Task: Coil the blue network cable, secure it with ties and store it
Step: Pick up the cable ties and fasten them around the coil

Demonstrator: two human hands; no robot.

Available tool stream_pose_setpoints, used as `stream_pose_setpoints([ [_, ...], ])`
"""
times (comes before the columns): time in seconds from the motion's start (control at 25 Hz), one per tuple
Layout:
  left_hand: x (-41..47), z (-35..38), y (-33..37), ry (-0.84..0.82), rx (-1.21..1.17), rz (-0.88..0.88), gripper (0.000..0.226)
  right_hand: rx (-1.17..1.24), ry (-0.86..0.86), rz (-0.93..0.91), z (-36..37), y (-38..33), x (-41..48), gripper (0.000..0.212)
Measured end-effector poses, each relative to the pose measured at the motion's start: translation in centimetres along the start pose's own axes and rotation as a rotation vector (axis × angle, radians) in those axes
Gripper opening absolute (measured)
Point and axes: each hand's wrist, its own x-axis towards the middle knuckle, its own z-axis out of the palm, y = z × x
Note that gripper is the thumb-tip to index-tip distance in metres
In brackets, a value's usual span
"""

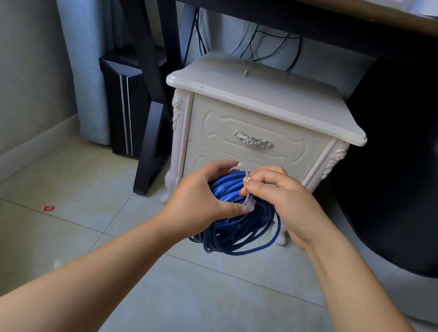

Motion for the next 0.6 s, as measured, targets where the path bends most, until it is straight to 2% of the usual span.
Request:
stream_pose_setpoints([
  [0.6,0.38,-0.14,-0.4,-0.052,0.0,0.082,0.068,0.02,0.01,-0.001,0.08,0.04,0.3,0.022],
])
